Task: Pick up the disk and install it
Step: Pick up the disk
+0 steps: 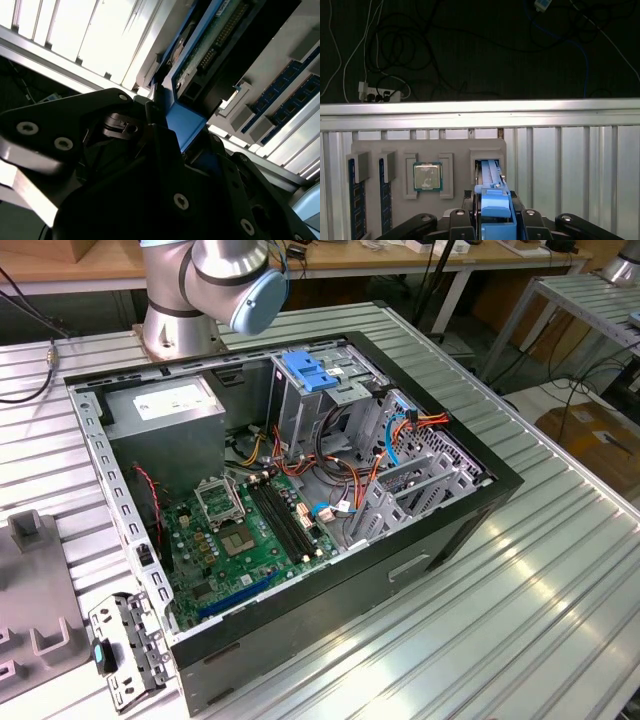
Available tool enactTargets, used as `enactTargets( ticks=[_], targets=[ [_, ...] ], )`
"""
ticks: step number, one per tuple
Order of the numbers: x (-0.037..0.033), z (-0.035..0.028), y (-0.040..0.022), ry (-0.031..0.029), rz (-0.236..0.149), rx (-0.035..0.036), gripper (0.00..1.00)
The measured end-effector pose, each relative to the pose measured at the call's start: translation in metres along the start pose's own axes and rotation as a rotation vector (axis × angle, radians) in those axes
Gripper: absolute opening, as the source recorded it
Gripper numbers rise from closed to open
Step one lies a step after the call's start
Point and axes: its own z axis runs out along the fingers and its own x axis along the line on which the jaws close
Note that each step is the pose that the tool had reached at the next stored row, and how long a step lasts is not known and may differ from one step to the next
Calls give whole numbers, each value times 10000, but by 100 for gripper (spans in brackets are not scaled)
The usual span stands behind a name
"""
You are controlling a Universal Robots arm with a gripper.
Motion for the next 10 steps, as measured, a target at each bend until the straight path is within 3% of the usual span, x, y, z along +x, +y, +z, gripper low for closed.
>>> enactTargets(
  ticks=[10],
  targets=[
    [1, 0, 26, 0, 0, 0, 37]
  ],
)
